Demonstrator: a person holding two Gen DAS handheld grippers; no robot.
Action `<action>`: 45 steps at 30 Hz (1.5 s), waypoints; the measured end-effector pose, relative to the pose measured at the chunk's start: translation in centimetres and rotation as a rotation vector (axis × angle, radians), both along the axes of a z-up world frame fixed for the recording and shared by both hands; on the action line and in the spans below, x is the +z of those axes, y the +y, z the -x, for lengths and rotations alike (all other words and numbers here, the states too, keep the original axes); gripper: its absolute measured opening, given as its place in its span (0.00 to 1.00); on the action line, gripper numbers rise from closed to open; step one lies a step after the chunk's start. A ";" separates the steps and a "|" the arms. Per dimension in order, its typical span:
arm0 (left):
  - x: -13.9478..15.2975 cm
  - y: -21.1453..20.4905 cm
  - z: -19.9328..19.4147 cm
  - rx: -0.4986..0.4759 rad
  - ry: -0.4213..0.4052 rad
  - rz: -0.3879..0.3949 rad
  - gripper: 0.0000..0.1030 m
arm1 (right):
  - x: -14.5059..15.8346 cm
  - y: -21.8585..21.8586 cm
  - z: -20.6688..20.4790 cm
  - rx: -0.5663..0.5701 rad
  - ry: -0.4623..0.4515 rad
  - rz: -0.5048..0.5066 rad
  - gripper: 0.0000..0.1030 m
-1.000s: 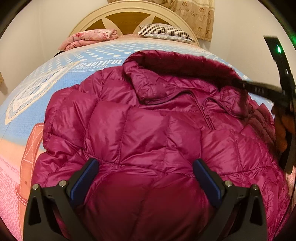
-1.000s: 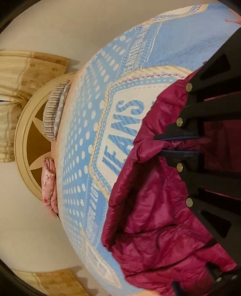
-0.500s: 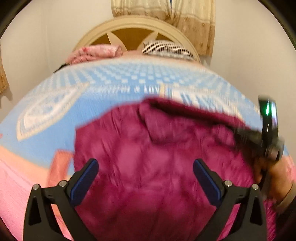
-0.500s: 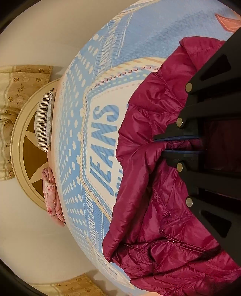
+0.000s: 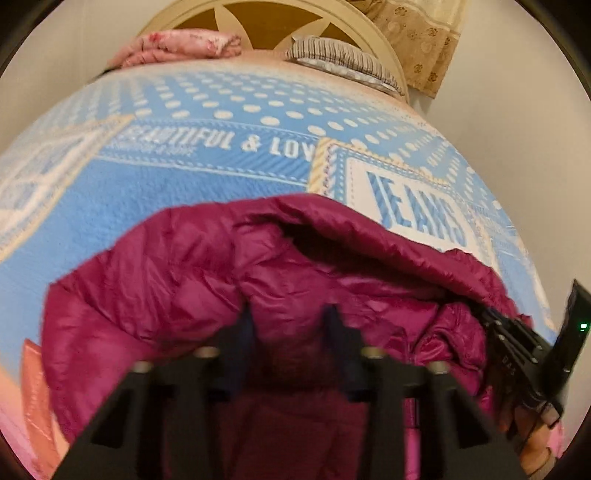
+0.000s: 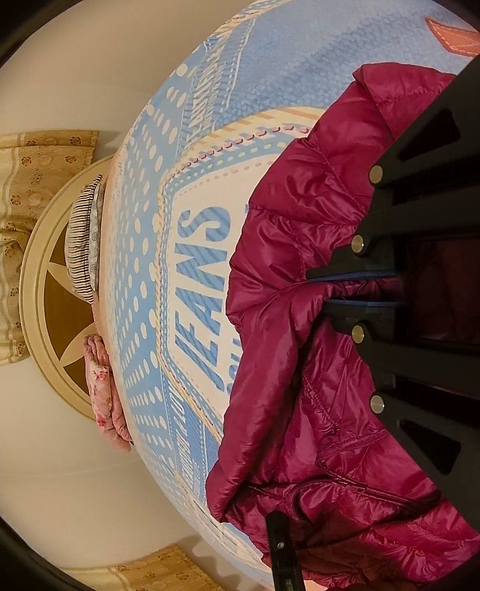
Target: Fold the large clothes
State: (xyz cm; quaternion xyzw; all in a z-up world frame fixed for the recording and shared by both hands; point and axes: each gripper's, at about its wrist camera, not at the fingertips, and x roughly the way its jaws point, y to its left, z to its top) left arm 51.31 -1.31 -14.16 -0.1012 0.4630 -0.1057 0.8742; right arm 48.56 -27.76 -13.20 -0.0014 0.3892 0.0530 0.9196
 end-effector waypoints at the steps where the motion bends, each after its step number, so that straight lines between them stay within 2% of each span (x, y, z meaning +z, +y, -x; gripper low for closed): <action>1: 0.1 -0.1 0.5 -0.004 -0.010 -0.006 0.16 | 0.0 0.0 0.0 0.000 -0.001 0.001 0.08; 3: 0.3 -0.2 1.2 0.007 -0.012 -0.039 0.15 | -0.1 0.0 0.0 0.000 0.000 -0.004 0.08; 8: -1.9 1.2 1.1 0.049 0.038 0.001 0.15 | -0.2 0.2 0.0 -0.001 0.006 0.006 0.08; 10: -2.2 1.5 1.2 0.059 0.027 0.033 0.15 | -0.1 0.4 0.0 0.007 0.022 0.008 0.08; 12: -2.3 1.3 1.7 0.053 -0.003 0.020 0.16 | 0.2 -0.3 0.2 0.005 0.028 -0.024 0.09; 13: -2.3 1.1 2.0 0.050 -0.024 0.010 0.16 | 0.8 -0.8 0.7 -0.016 0.013 -0.042 0.15; 14: -2.4 1.0 2.1 0.050 -0.036 0.007 0.16 | 1.4 -1.2 1.2 -0.036 -0.009 -0.047 0.29; 16: -2.4 1.3 2.0 0.053 -0.040 0.022 0.16 | 3.2 -1.5 2.5 -0.078 -0.079 -0.049 0.40; 19: -2.5 1.8 2.0 0.058 -0.044 0.057 0.16 | 5.7 -0.6 2.7 -0.109 -0.133 -0.082 0.40; 21: -2.5 2.0 2.0 0.060 -0.045 0.070 0.16 | 7.3 0.6 2.1 -0.100 -0.157 -0.119 0.40; 23: -2.5 2.0 1.9 0.058 -0.048 0.076 0.16 | 8.2 2.7 0.8 -0.070 -0.162 -0.111 0.40; 25: -2.6 2.0 1.9 0.057 -0.049 0.082 0.16 | 7.6 4.9 -0.9 -0.013 -0.111 -0.076 0.40; 28: -2.6 1.9 1.9 0.055 -0.052 0.080 0.17 | 5.1 7.0 -2.6 0.023 -0.014 -0.012 0.40; 31: -2.3 1.6 2.1 0.044 -0.065 0.054 0.17 | 2.3 6.6 -2.5 0.026 0.053 -0.013 0.37; 34: -1.2 0.8 3.0 0.018 -0.097 -0.001 0.17 | 0.7 5.7 -2.2 0.031 0.078 -0.039 0.37; 36: 0.1 0.6 3.7 0.004 -0.130 -0.007 0.17 | 0.4 5.1 -2.2 0.026 0.074 -0.068 0.36; 39: 3.4 0.5 4.4 -0.003 -0.210 -0.003 0.26 | -0.3 4.9 -2.2 0.026 0.072 -0.076 0.36; 41: 6.0 0.4 4.1 0.014 -0.275 0.004 0.43 | -0.5 4.8 -2.1 0.027 0.063 -0.081 0.36; 43: 7.5 -0.1 3.2 0.026 -0.318 0.009 0.54 | -0.6 4.6 -2.0 0.027 0.057 -0.092 0.36; 45: 8.1 -1.4 1.6 0.029 -0.328 -0.025 0.56 | -0.6 4.6 -1.8 0.028 0.052 -0.091 0.36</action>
